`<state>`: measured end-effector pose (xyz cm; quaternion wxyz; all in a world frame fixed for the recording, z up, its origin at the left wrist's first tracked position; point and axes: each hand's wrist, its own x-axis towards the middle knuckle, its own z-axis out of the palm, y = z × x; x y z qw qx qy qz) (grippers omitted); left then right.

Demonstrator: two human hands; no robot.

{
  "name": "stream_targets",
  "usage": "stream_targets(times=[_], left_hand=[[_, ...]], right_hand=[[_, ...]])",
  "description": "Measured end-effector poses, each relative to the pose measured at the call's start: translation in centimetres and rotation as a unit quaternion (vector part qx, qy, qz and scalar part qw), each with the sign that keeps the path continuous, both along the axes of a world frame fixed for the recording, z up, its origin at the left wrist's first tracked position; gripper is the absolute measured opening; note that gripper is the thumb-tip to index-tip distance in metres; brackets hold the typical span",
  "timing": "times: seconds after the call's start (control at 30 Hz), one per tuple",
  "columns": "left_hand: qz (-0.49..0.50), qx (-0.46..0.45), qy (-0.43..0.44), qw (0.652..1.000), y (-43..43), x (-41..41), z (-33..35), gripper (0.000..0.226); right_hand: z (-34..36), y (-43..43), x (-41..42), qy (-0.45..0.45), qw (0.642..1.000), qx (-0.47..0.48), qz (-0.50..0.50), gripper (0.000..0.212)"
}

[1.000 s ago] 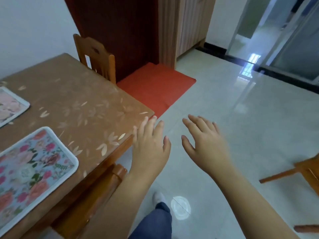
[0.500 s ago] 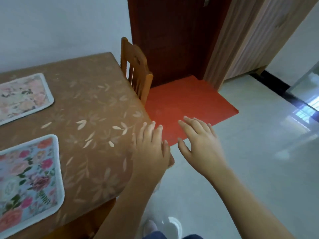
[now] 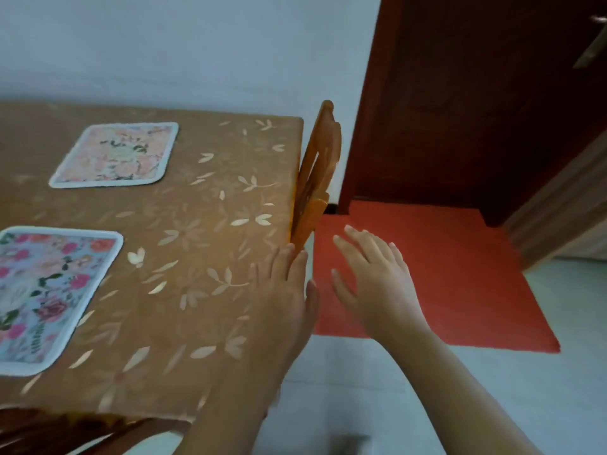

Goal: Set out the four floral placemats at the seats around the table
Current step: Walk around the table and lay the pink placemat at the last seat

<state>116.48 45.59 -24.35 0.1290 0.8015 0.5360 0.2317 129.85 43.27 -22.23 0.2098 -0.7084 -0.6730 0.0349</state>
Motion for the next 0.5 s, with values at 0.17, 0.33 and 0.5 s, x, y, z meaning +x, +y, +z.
stream_targets(times=[0.17, 0.33, 0.5], left_hand=[[0.058, 0.021, 0.012, 0.998, 1.0, 5.4, 0.7, 0.036], [0.125, 0.023, 0.008, 0.992, 3.7, 8.2, 1.5, 0.039], [0.169, 0.032, -0.005, 0.985, 7.7, 10.2, 1.1, 0.037]], right_hand=[[0.8, 2.9, 6.1, 0.001, 0.997, 0.014, 0.077, 0.044], [0.9, 6.2, 9.3, 0.026, 0.991, 0.044, 0.124, 0.042], [0.7, 11.1, 10.9, 0.028, 0.983, 0.069, 0.17, 0.04]])
